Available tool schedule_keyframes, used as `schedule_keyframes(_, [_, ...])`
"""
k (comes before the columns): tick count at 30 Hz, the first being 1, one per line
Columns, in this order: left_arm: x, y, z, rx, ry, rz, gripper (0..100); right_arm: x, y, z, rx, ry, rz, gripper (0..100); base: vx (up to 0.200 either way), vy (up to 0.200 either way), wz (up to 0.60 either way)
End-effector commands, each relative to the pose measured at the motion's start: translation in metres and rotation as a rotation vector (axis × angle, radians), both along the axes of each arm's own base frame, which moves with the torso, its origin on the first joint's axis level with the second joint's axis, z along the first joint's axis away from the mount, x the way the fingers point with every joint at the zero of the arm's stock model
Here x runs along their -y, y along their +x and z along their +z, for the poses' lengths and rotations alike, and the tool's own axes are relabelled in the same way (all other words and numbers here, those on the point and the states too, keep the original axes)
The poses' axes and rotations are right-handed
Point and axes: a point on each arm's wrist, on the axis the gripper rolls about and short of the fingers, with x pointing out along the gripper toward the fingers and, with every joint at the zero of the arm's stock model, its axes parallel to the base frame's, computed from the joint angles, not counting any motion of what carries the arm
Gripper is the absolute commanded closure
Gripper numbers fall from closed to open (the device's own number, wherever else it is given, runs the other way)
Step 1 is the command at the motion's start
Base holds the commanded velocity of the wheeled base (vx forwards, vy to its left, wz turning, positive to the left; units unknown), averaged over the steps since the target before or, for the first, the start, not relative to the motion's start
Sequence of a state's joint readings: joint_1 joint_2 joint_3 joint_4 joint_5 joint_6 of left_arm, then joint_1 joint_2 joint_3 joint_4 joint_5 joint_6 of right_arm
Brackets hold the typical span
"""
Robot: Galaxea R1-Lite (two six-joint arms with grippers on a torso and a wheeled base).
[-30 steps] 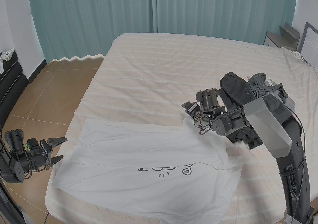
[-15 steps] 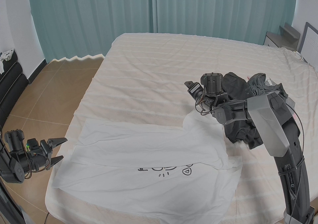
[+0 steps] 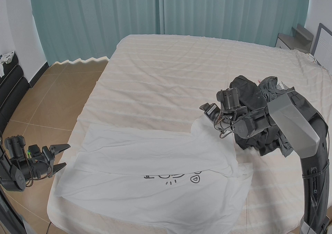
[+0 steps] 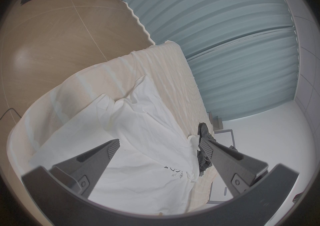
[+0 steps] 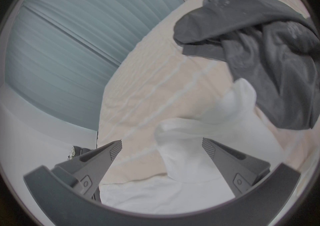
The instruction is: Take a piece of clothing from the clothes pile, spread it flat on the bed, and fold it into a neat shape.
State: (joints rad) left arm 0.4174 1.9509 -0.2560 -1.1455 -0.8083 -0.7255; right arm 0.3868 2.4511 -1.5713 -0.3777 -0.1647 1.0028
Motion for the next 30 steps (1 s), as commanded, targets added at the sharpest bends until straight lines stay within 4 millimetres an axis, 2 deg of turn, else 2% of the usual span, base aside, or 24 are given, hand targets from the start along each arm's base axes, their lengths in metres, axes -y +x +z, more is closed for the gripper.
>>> schedule_keyframes(1, [0.0,0.0,-0.001,-0.003,-0.001,0.0,0,0.009,-0.013,0.004,-0.043,0.027,-0.017,0,0.0,0.0,0.0])
schedule_keyframes(5, [0.0,0.0,-0.001,-0.003,-0.001,0.0,0,0.01,-0.016,-0.004,-0.074,0.029,-0.015,0,0.0,0.0,0.0])
schedule_keyframes(10, [0.0,0.0,-0.001,-0.003,-0.001,0.0,0,0.01,-0.008,-0.031,-0.101,0.015,-0.021,0,0.0,0.0,0.0])
schedule_keyframes(12, [0.0,0.0,-0.001,-0.003,-0.001,0.0,0,0.01,-0.001,-0.042,-0.097,0.009,-0.025,0,0.0,0.0,0.0])
schedule_keyframes(17, [0.0,0.0,-0.001,-0.003,-0.001,0.001,0,0.015,0.018,-0.052,-0.081,-0.014,-0.034,0,0.0,0.0,0.0])
schedule_keyframes(19, [0.0,0.0,-0.001,-0.004,-0.001,0.001,0,0.018,0.024,-0.051,-0.067,-0.029,-0.037,0,0.0,0.0,0.0])
schedule_keyframes(20, [0.0,0.0,-0.001,-0.003,-0.001,0.001,0,0.025,0.036,-0.05,-0.033,-0.052,-0.054,0,0.0,0.0,0.0])
schedule_keyframes(23, [0.0,0.0,-0.001,-0.003,-0.001,0.001,0,0.035,0.052,-0.041,0.033,-0.072,-0.094,0,0.0,0.0,0.0])
schedule_keyframes(24, [0.0,0.0,-0.001,-0.003,-0.001,-0.002,0,0.035,0.053,-0.041,0.033,-0.072,-0.097,0,0.0,0.0,0.0])
schedule_keyframes(25, [0.0,0.0,-0.001,-0.003,-0.001,0.0,0,0.039,0.06,-0.032,0.074,-0.07,-0.109,0,0.0,0.0,0.0])
schedule_keyframes(30, [0.001,0.0,-0.001,-0.004,-0.002,-0.002,0,0.04,0.069,0.001,0.178,-0.035,-0.122,0,0.0,0.0,0.0])
